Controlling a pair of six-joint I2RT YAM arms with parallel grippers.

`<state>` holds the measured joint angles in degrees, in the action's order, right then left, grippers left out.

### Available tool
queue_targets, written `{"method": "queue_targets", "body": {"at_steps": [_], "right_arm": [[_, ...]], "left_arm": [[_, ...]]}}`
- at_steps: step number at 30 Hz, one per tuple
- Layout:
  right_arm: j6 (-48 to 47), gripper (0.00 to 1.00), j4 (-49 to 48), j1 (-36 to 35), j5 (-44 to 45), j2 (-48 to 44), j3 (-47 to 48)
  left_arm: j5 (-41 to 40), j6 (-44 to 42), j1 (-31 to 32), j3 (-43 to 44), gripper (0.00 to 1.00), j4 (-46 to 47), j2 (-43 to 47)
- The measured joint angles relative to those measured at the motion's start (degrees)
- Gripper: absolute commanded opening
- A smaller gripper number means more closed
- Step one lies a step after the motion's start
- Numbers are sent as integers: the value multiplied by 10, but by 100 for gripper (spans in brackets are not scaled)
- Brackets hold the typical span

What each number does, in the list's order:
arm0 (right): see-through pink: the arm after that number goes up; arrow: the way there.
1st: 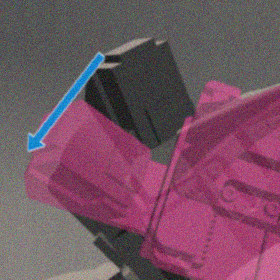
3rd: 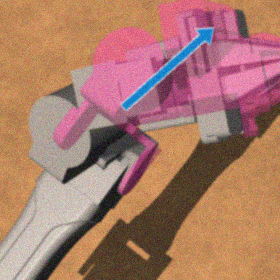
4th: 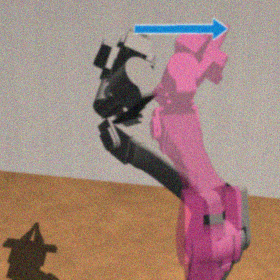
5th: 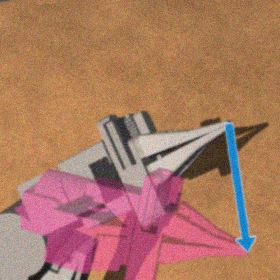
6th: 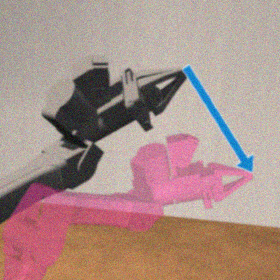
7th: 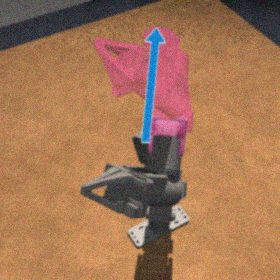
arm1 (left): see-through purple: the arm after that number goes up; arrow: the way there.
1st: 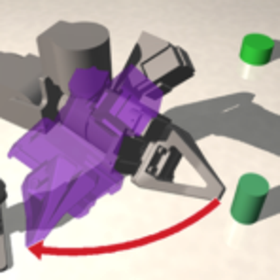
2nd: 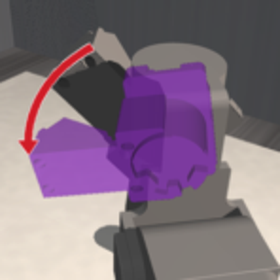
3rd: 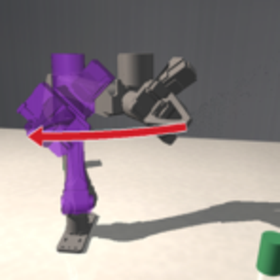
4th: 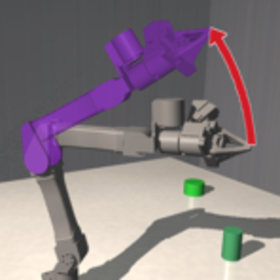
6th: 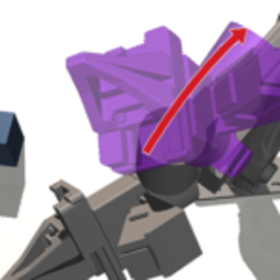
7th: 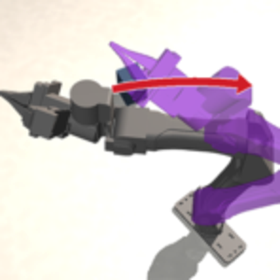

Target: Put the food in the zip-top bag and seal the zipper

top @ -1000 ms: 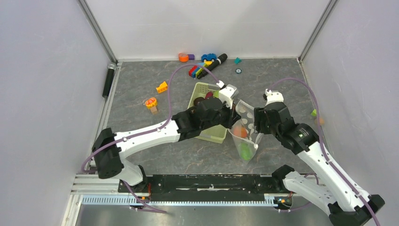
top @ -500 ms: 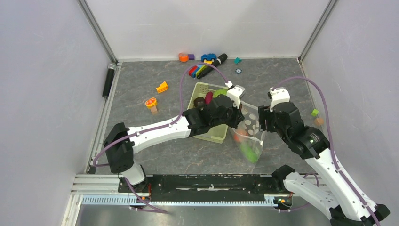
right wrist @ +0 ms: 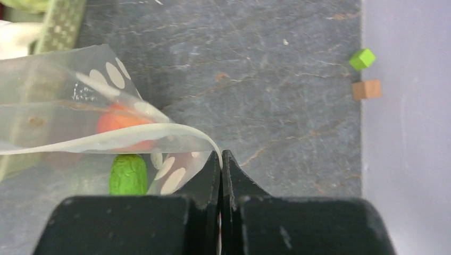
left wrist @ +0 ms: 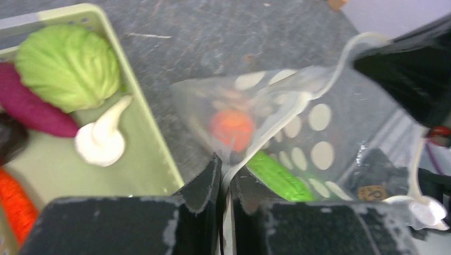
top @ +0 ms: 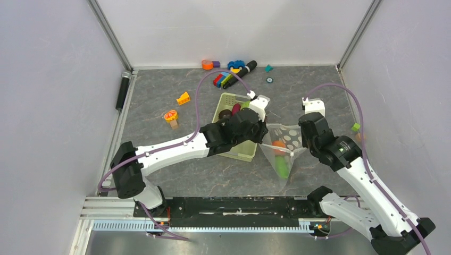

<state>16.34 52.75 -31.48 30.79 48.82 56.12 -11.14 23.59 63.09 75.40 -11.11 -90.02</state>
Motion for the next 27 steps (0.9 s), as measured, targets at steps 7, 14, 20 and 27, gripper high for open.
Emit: {"method": "queue_targets", "body": {"at_steps": [7, 14, 20, 27], "right_arm": [[2, 0, 20, 0, 45, 8, 7], [-43, 0, -35, 2, -41, -25, 6], [-59, 0, -64, 2, -102, -16, 7], [-62, 1, -68, 2, -132, 16, 9]], "left_arm": [[-72, -7, -4, -30, 69, -26, 6], [-60, -27, -14, -26, 100, -34, 6], [16, -30, -14, -31, 100, -30, 31], [85, -35, -21, -129, 100, 12, 181]]}}
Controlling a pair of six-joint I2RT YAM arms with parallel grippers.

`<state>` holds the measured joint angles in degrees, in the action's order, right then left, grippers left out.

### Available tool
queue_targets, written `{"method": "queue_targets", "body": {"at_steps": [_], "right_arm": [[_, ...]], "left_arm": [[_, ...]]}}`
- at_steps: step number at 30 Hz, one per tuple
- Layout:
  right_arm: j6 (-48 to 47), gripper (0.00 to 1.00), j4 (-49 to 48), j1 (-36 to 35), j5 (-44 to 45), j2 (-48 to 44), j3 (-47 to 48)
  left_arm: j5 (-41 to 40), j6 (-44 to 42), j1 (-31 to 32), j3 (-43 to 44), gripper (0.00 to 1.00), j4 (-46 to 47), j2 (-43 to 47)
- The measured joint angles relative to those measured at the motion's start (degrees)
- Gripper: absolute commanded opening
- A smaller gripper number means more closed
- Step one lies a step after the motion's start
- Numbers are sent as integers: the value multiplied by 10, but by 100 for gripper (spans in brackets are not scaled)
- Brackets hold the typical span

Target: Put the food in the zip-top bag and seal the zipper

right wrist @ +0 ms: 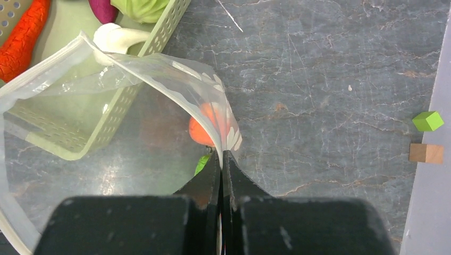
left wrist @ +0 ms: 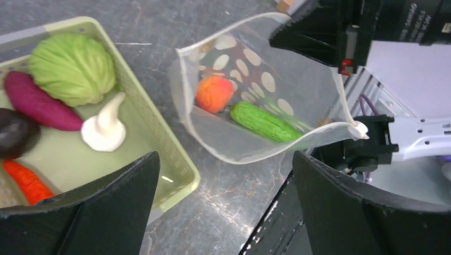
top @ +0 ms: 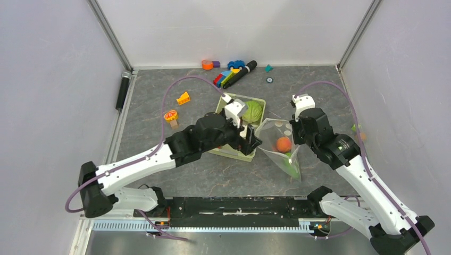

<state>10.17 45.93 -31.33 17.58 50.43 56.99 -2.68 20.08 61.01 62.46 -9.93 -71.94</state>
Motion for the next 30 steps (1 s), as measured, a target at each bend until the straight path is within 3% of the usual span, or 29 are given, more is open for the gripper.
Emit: {"method": "queue_targets", "body": {"at_steps": [4, 8, 12, 22, 30], "right_arm": [[0, 2, -5, 0, 4, -4, 0], [0, 2, -5, 0, 10, -13, 0], [0, 2, -6, 0, 17, -17, 0], [0, 2, -6, 0, 20, -16, 0], [0, 2, -7, 0, 20, -10, 0]], "left_arm": [[-1, 13, -44, -30, 100, 10, 37], [50, 57, -156, -89, 100, 43, 29], [112, 94, -246, -130, 100, 64, -34], [179, 97, -249, -63, 91, 76, -214], [163, 95, -239, 5, 81, 55, -302]]}}
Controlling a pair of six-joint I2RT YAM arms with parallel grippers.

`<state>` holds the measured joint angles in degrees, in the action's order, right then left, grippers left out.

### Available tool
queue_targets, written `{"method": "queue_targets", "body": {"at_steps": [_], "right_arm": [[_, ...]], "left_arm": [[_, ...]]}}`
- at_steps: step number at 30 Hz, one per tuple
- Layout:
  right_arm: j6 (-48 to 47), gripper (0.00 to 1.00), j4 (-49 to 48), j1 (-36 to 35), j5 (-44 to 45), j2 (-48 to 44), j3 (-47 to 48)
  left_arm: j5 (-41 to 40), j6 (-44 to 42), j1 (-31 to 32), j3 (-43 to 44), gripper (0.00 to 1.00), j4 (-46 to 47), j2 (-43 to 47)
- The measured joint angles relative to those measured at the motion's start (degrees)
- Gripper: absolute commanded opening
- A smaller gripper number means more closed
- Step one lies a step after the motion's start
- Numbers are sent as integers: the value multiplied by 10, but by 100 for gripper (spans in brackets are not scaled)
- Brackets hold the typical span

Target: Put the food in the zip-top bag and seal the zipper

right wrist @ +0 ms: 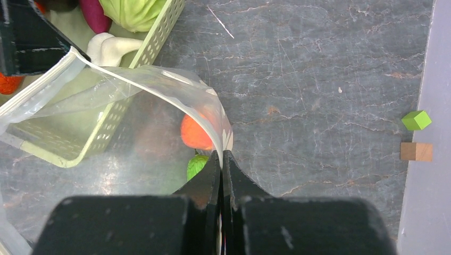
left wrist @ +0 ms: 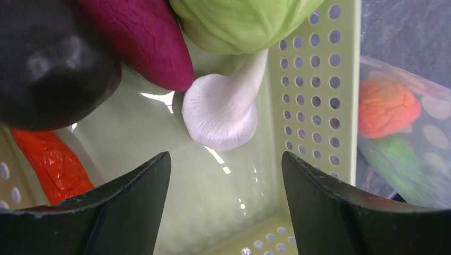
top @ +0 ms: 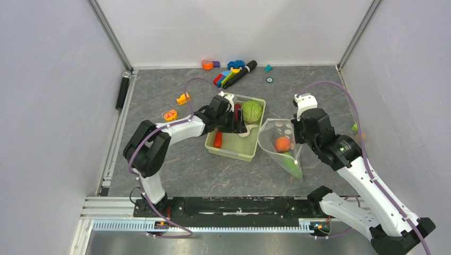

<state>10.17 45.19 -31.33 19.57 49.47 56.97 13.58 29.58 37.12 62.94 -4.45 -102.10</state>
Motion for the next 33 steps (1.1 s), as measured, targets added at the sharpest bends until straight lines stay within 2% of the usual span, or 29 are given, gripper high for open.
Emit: {"method": "queue_targets", "body": {"at_steps": [13, 21, 25, 29, 33], "right_arm": [[0, 3, -2, 0, 0, 0, -2], [0, 3, -5, 0, -1, 3, -3], [0, 4, -5, 0, 0, 3, -6], [0, 4, -6, 0, 0, 2, -6], [0, 4, -6, 0, 0, 1, -6]], "left_arm": [[-117, -38, 73, 73, 73, -85, -56], [-145, -55, 81, 93, 42, -110, -87], [-149, -56, 81, 94, 19, -118, -88], [-150, -59, 83, 94, 3, -119, -88], [-150, -59, 83, 94, 2, -120, -80]]}}
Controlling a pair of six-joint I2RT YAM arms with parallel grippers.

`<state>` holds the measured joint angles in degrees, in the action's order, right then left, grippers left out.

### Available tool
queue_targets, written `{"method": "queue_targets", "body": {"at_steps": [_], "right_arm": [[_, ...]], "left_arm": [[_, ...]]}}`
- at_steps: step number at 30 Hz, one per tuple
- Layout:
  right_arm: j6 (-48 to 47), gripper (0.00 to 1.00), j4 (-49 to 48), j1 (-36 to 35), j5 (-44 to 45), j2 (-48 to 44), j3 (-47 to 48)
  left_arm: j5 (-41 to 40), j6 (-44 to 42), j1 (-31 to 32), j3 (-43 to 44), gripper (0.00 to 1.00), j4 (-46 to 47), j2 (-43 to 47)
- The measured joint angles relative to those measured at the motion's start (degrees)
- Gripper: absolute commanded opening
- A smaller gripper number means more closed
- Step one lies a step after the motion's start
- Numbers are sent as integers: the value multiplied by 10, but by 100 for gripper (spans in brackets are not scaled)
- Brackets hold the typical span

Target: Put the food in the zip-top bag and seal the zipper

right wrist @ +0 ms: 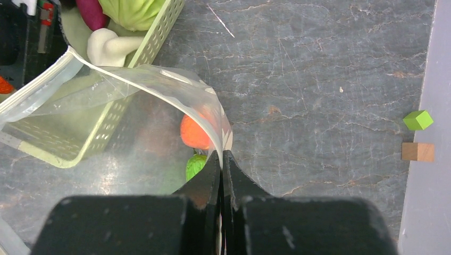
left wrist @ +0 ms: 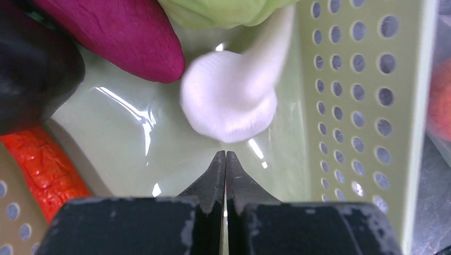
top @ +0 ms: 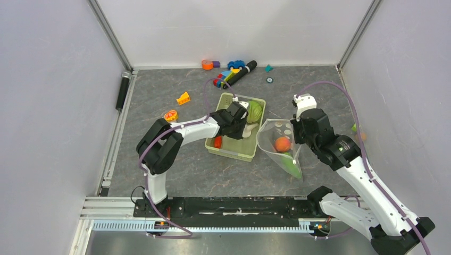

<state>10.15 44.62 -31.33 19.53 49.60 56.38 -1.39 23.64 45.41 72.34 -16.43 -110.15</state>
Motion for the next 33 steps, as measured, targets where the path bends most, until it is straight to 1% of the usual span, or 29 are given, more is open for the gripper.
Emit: {"method": "queue_targets", "body": {"at_steps": [8, 9, 11, 12, 13, 15, 17, 20, 26, 30, 33], "right_arm": [[0, 4, 0, 0, 0, -4, 0], [0, 4, 0, 0, 0, -4, 0], [0, 4, 0, 0, 0, -4, 0], [0, 4, 0, 0, 0, -4, 0], [0, 4, 0, 0, 0, -4, 0], [0, 4, 0, 0, 0, -4, 0], [0, 4, 0, 0, 0, -4, 0], [0, 5, 0, 0, -1, -3, 0], [0, 5, 0, 0, -2, 1, 0], [0, 5, 0, 0, -2, 2, 0], [0, 5, 0, 0, -2, 3, 0]], "left_arm": [[1, 0, 0, -44, 2, 13, 83], [2, 0, 0, -52, 10, 19, 95], [1, -2, 0, -64, 37, 26, 114], [1, -6, 0, -65, 56, 28, 117], [0, -7, 1, -65, 67, 33, 118], [0, -12, 1, -65, 79, 33, 118], [0, -12, 0, -61, 85, 33, 112], [2, -22, 0, -38, 88, 34, 86], [2, -64, 1, 33, 87, 33, 12], [-2, -84, 0, 72, 82, 28, -24], [1, -91, 1, 92, 75, 27, -46]]}}
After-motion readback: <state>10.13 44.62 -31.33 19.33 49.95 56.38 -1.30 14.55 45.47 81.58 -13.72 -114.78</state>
